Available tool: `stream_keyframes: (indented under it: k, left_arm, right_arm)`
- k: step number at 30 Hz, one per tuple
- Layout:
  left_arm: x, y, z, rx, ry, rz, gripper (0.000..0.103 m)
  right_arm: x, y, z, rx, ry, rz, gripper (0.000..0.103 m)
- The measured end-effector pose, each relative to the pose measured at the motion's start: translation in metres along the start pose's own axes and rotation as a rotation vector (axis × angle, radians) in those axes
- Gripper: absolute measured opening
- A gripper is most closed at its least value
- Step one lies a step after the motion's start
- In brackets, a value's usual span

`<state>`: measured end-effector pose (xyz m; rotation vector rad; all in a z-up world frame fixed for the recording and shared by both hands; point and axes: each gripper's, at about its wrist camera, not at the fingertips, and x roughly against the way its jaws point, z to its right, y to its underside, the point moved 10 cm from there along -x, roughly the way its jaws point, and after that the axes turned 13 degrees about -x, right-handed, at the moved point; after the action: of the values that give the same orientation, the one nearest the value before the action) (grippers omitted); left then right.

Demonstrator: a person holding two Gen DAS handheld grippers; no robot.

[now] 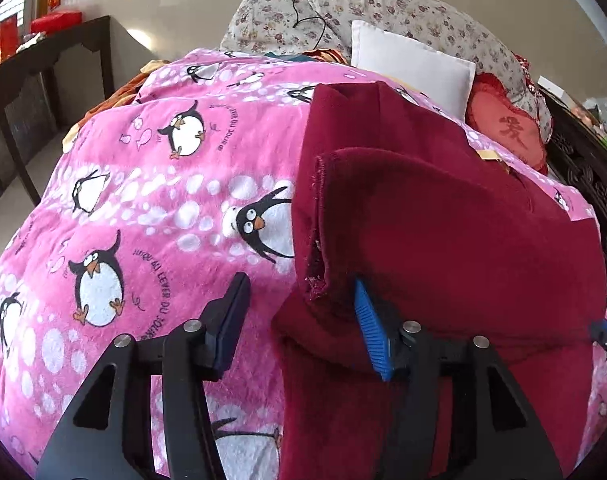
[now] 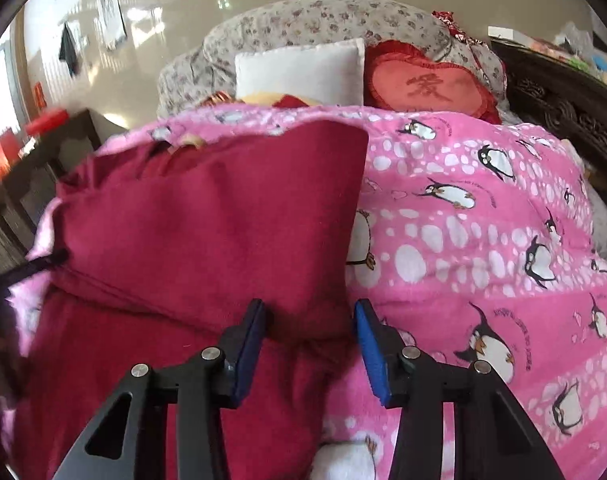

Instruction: Fold small clothes

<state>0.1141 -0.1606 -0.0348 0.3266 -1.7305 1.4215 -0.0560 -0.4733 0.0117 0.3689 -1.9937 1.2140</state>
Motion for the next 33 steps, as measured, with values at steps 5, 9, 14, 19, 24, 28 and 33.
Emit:
stream_keyframes:
  k: [5,9,14,19,24,28,33]
  left_arm:
    - [0.013,0.006,0.000,0.009,-0.002,-0.010,0.053]
    - [0.032,0.012,0.003,-0.019,-0.017,0.009,0.053]
    - [0.056,0.025,0.004,-0.045,-0.023,0.020,0.053]
    - [0.074,0.041,0.006,-0.063,-0.018,0.022,0.053]
    - [0.089,0.061,0.012,-0.058,0.023,0.006,0.053]
    - [0.103,0.077,0.012,-0.075,0.015,0.007,0.053]
    - [0.117,0.096,0.011,-0.094,-0.015,-0.002,0.053]
  right_arm:
    - [0.039,0.007,-0.006,0.010,-0.050,0.015,0.049]
    - [0.058,0.014,-0.016,0.027,-0.066,0.028,0.050]
    - [0.071,0.033,-0.026,0.044,-0.089,0.005,0.050]
    - [0.076,0.056,-0.020,0.043,-0.088,-0.048,0.051]
    - [0.092,0.076,-0.011,0.021,-0.121,-0.095,0.052]
    - [0.111,0.087,0.005,0.048,-0.082,-0.099,0.058]
    - [0.137,0.099,0.022,0.041,-0.066,-0.087,0.059]
